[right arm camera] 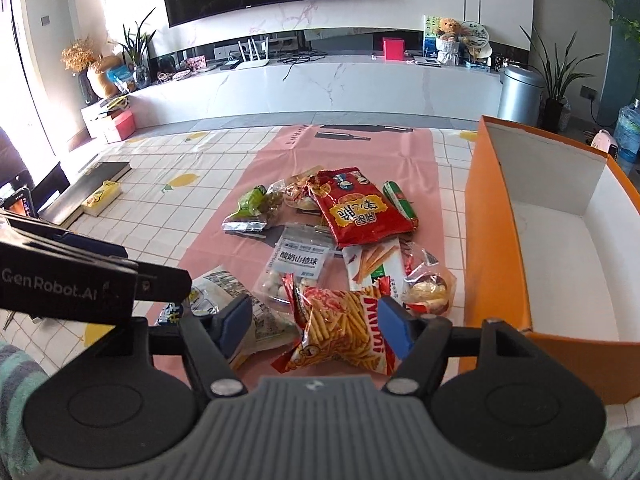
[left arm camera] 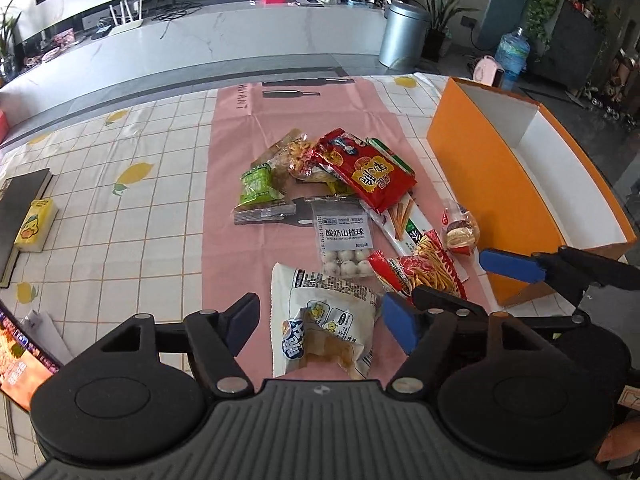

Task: Organize snacks
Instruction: 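Grasp the white chip bag with left tool while right tool grasps the red fries bag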

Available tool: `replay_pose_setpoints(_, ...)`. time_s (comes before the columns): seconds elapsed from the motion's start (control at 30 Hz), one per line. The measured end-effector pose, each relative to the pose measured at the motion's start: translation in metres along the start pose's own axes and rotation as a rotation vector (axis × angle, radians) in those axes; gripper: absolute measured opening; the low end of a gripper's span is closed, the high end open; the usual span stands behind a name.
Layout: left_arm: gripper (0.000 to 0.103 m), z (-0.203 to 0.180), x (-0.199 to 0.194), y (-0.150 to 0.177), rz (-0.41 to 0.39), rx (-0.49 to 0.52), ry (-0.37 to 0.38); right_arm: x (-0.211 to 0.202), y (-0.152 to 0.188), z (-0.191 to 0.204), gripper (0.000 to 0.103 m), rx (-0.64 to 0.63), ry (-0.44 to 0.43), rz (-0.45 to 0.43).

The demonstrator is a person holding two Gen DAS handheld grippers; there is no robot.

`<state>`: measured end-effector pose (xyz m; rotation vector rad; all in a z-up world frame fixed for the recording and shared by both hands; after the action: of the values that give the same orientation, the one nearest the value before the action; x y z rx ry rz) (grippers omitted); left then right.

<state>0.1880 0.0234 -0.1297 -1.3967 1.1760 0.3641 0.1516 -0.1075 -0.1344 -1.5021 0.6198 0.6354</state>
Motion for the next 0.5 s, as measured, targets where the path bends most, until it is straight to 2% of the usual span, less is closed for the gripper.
replay_pose_setpoints(0.13, 0.084, 0.008, 0.015, 0.004, 0.068, 0.045, 0.036, 0.02, 0.006, 0.002, 0.067, -0.04, 0.009, 0.04)
replay_pose_setpoints(0.33, 0.085, 0.01, 0.026, 0.01, 0.09, 0.086, 0.077, 0.048, 0.016, -0.001, 0.067, 0.006, -0.018, 0.114)
replay_pose_setpoints(0.5, 0.086, 0.009, 0.045, 0.015, 0.118, 0.099, 0.093, 0.06, 0.017, -0.003, 0.068, 0.018, -0.023, 0.113)
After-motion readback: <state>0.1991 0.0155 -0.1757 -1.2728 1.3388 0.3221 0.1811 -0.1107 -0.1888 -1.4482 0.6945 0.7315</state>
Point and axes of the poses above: each gripper's, at about its wrist camera, not at the fingertips, and x roughly the way its jaws point, z to its left, y to its underside, the point moved 10 cm from there along x, roughly the way its jaws point, and after that the axes turned 10 degrees about y, right-handed, at the moved point
